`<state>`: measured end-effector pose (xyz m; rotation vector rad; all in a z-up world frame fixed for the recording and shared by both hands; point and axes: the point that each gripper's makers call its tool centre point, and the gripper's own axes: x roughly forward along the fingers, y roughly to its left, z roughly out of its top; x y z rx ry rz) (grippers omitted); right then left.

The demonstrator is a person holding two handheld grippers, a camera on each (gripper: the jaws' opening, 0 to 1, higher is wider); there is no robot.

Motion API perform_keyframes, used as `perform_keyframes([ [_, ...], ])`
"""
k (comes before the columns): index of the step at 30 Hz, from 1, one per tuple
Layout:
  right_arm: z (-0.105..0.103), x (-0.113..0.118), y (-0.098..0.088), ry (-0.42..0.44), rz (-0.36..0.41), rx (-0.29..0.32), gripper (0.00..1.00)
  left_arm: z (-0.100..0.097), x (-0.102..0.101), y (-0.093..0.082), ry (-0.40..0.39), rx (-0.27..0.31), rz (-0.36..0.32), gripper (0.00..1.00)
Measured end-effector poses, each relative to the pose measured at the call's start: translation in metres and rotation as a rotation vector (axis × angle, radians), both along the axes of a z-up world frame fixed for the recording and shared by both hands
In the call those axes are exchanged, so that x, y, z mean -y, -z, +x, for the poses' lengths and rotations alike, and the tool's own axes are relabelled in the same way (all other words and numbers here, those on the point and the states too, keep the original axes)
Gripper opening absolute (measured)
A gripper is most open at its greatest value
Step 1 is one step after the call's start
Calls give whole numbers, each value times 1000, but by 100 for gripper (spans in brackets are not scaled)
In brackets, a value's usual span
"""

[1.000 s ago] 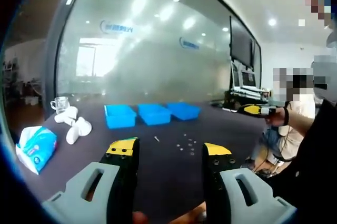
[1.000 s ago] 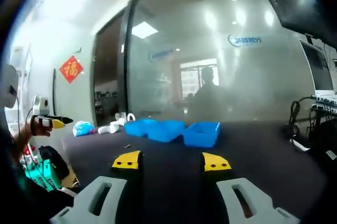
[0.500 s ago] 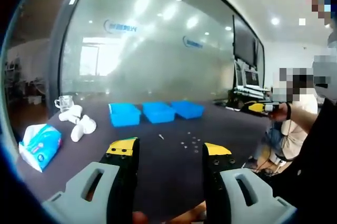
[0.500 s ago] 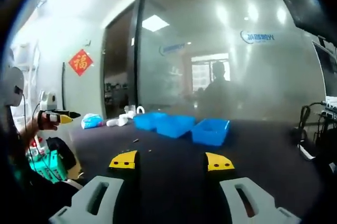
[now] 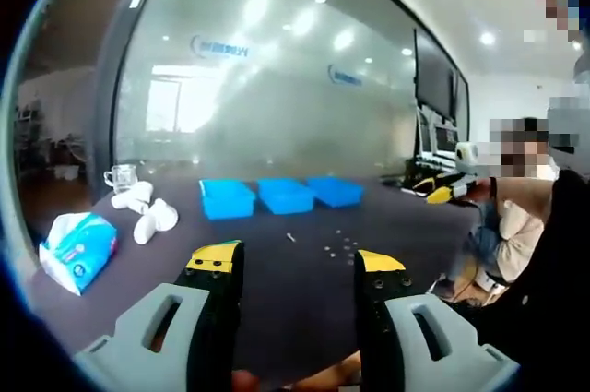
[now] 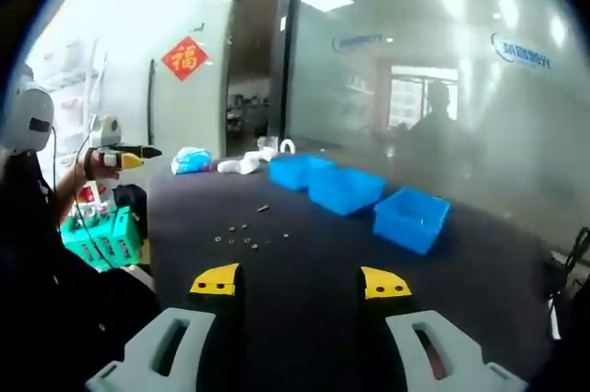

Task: Sort the screws, nuts, and washers into the corresponding bins

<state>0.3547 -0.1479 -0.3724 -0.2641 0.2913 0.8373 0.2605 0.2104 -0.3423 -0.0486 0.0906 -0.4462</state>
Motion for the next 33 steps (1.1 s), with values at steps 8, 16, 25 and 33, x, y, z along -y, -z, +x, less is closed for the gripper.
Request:
perform_keyframes([
  [8,27,-29,-6,-127,-90,-17,45,-1,-4,4,-15,-9,7,46],
  [16,55,-69,1,-238,-186,-48,45,-4,-6,5,-21,-12,0,46],
  [25,73,-118,2,-357,-277,-51,44,-4,-12,7,-37,-19,-6,46],
  [33,85,-160,16,-447,-352,-70,44,-4,-20,6,-57,-17,-10,46],
])
